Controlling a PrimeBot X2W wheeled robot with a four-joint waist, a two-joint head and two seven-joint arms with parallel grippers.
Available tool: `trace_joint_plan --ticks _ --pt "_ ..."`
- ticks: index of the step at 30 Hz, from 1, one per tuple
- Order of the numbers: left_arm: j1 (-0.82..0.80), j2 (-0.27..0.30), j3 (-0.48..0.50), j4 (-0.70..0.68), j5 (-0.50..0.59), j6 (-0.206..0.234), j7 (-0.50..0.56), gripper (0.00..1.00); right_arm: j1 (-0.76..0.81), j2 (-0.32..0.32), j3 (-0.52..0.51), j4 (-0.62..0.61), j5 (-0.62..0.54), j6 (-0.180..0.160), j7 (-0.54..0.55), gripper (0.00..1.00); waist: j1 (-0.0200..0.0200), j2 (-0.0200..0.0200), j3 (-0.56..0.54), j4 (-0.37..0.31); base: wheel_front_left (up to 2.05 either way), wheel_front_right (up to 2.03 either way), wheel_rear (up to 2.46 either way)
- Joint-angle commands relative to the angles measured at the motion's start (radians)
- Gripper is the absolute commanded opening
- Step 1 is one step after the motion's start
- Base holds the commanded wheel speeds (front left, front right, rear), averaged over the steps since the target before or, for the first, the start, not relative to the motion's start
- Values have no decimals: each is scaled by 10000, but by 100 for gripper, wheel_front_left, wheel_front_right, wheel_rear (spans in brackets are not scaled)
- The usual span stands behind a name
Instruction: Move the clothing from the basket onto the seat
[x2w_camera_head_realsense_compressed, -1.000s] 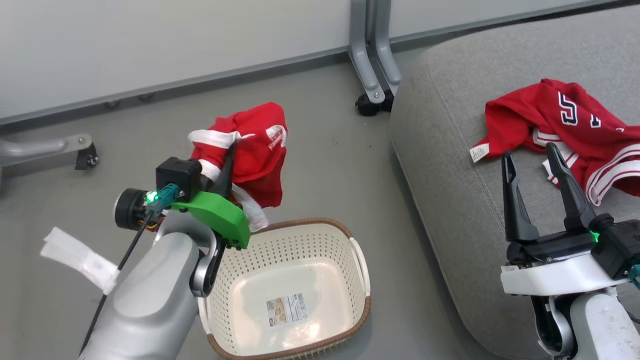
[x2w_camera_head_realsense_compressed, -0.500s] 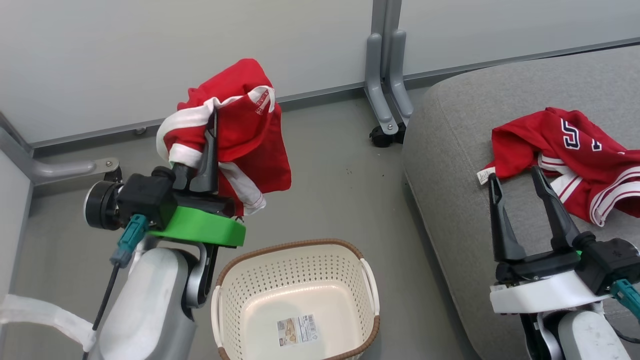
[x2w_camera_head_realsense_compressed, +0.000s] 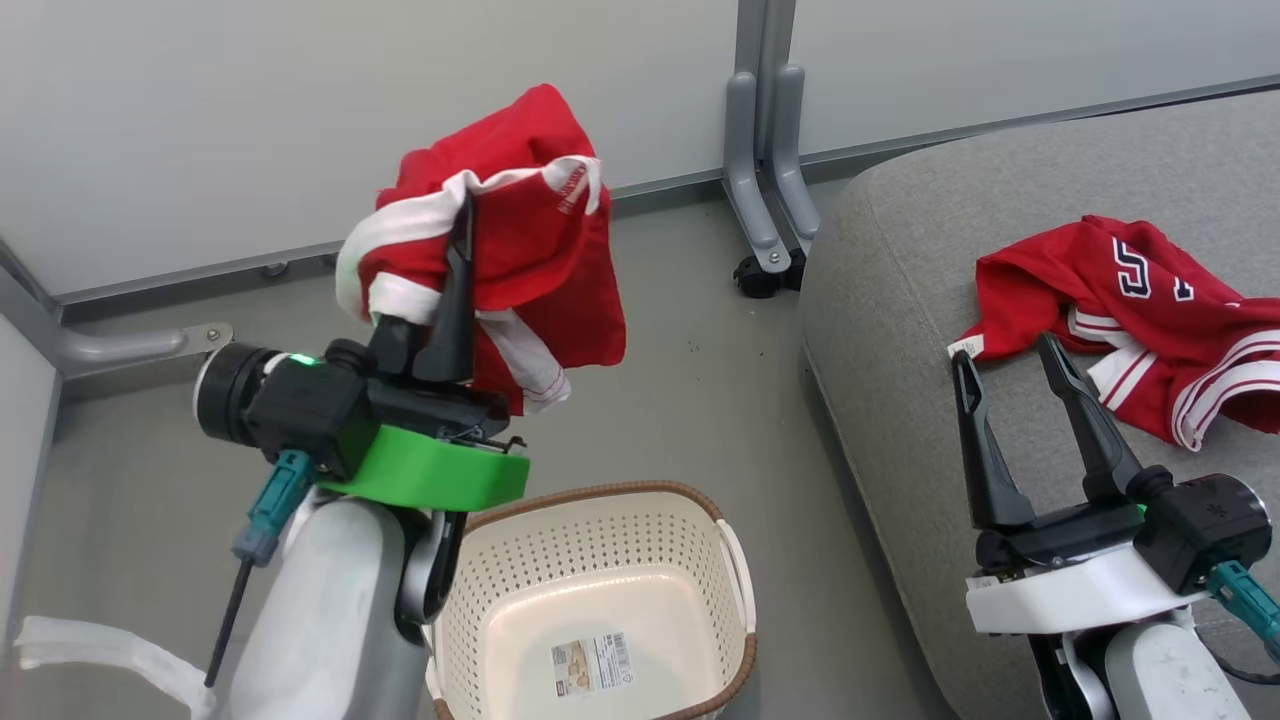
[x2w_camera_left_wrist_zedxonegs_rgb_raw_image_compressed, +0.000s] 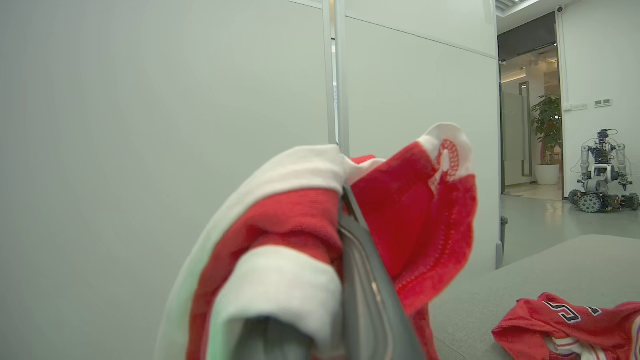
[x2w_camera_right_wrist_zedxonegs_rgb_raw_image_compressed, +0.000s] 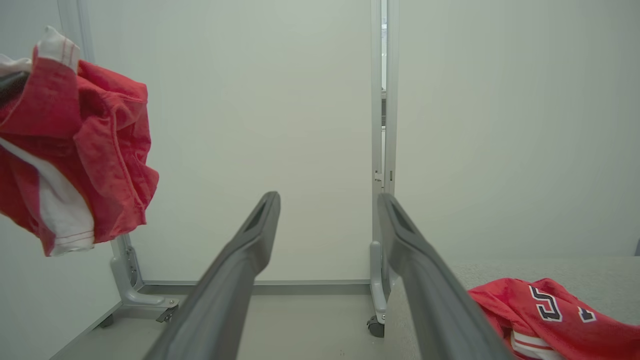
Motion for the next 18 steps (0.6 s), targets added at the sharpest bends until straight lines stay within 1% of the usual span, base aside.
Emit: trace_joint_plan --ticks 1,3,10,18 --pt "185 -53 -76 -58 148 -118 0 0 16 -34 -20 -33 -25 -17 -28 100 1 0 9 2 0 0 0" --pt "204 -77 -222 -43 165 -230 0 0 25 -29 -31 -19 -20 -17 -28 100 1 0 31 2 0 0 0" --pt "143 -142 -665 20 51 -388 -1 0 35 28 -55 62 43 -15 -28 100 1 0 119 -3 0 0 0" --pt "81 -140 -1226 -194 -524 -305 -1 0 91 2 -33 221 54 -17 -29 100 1 0 195 -32 0 0 0"
